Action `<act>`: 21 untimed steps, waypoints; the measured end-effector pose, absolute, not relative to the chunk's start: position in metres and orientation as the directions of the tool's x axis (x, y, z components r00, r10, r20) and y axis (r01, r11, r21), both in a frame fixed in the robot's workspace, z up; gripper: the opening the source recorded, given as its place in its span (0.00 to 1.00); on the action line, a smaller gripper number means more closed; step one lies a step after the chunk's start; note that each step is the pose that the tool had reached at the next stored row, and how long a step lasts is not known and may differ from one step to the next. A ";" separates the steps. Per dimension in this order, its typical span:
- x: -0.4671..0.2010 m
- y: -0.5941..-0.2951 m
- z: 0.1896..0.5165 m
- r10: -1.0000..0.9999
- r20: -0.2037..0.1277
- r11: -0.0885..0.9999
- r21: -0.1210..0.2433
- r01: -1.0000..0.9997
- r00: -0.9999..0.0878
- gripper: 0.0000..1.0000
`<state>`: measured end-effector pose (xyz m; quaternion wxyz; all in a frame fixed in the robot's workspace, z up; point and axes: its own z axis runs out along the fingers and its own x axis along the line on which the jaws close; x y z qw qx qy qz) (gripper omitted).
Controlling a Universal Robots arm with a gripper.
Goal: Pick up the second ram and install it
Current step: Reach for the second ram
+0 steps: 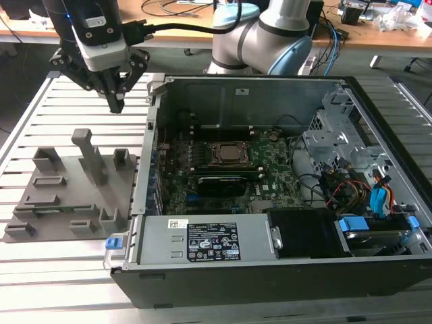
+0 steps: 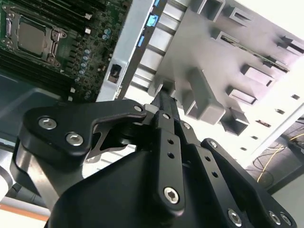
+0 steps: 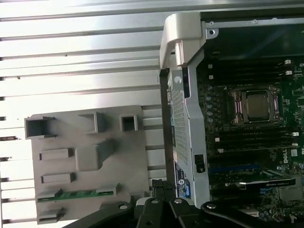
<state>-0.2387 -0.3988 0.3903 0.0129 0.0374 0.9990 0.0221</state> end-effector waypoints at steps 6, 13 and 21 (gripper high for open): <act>-0.259 -0.399 0.390 0.075 -0.024 0.996 0.045 0.074 -0.997 0.11; -0.273 -0.399 0.389 0.075 -0.024 0.996 0.045 0.074 -0.997 0.11; -0.295 -0.399 0.389 0.075 -0.024 0.996 0.045 0.074 -0.997 0.11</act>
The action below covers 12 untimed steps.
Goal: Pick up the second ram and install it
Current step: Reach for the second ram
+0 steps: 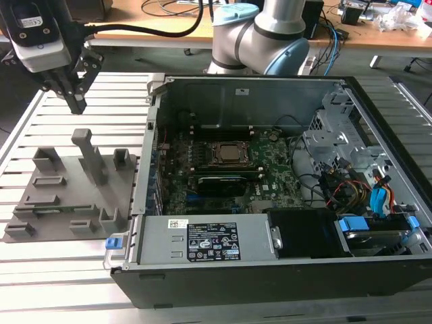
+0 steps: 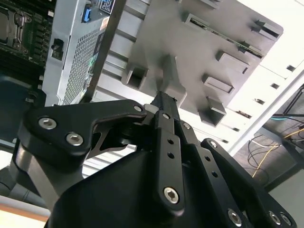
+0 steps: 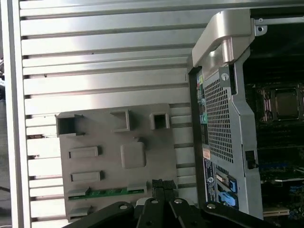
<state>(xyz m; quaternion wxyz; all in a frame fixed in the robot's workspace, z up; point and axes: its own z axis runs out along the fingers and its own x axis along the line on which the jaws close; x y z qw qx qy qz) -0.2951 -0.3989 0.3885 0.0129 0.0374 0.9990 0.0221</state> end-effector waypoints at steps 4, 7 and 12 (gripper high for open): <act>-0.304 -0.399 0.388 0.075 -0.024 0.996 0.045 0.074 -0.997 0.11; -0.312 -0.399 0.388 0.075 -0.024 0.996 0.045 0.074 -0.997 0.11; -0.321 -0.400 0.387 0.075 -0.024 0.996 0.045 0.074 -0.997 0.11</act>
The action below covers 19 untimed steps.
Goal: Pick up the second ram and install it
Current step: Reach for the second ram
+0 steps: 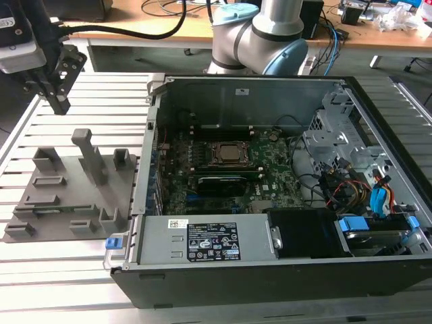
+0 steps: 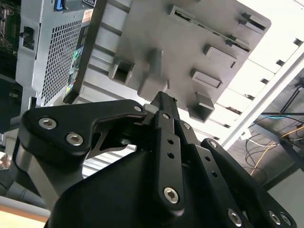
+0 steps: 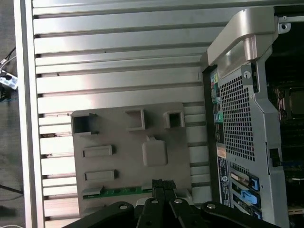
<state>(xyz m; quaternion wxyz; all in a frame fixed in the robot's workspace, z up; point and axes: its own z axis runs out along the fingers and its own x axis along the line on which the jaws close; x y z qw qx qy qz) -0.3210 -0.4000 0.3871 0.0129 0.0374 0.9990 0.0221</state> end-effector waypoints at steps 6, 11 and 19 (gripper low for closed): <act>-0.336 -0.408 0.386 0.075 -0.024 0.996 0.044 0.074 -0.997 0.11; -0.346 -0.409 0.384 0.075 -0.024 0.996 0.044 0.074 -0.997 0.11; -0.360 -0.409 0.381 0.075 -0.024 0.996 0.044 0.074 -0.997 0.11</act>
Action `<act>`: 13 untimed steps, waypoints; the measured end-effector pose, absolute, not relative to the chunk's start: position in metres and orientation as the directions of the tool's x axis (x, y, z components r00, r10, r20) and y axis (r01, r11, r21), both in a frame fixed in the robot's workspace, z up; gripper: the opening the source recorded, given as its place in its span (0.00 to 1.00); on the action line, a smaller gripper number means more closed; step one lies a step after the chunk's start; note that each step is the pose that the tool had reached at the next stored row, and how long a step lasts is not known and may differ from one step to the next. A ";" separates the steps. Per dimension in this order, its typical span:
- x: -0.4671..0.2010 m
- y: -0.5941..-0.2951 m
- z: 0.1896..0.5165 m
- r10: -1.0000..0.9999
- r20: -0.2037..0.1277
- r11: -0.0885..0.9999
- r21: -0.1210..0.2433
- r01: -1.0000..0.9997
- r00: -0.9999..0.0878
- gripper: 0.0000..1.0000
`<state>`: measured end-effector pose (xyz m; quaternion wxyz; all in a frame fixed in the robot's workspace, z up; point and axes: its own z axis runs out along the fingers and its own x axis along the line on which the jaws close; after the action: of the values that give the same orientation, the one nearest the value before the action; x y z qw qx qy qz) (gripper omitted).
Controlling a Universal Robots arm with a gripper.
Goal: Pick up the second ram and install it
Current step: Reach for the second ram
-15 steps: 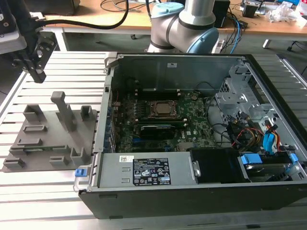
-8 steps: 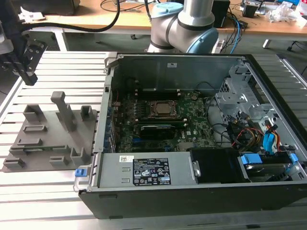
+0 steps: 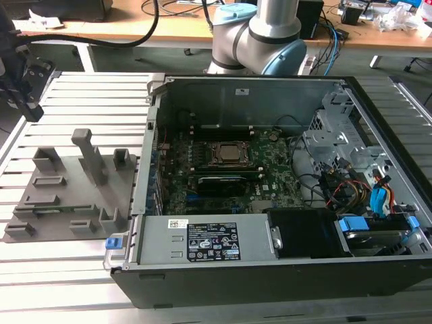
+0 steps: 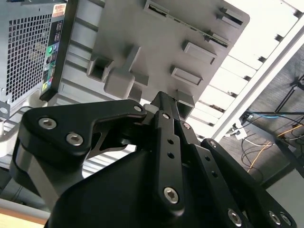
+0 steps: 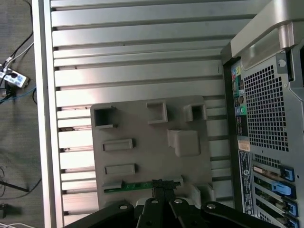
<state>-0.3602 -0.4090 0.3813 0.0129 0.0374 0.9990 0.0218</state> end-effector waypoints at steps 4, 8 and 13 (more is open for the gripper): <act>-0.368 -0.409 0.379 0.075 -0.024 0.996 0.045 0.074 -0.997 0.11; -0.373 -0.409 0.378 0.075 -0.024 0.996 0.044 0.074 -0.997 0.11; -0.378 -0.409 0.375 0.075 -0.024 0.996 0.044 0.074 -0.997 0.11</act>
<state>-0.3782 -0.4093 0.3750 0.0128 0.0374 0.9990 0.0217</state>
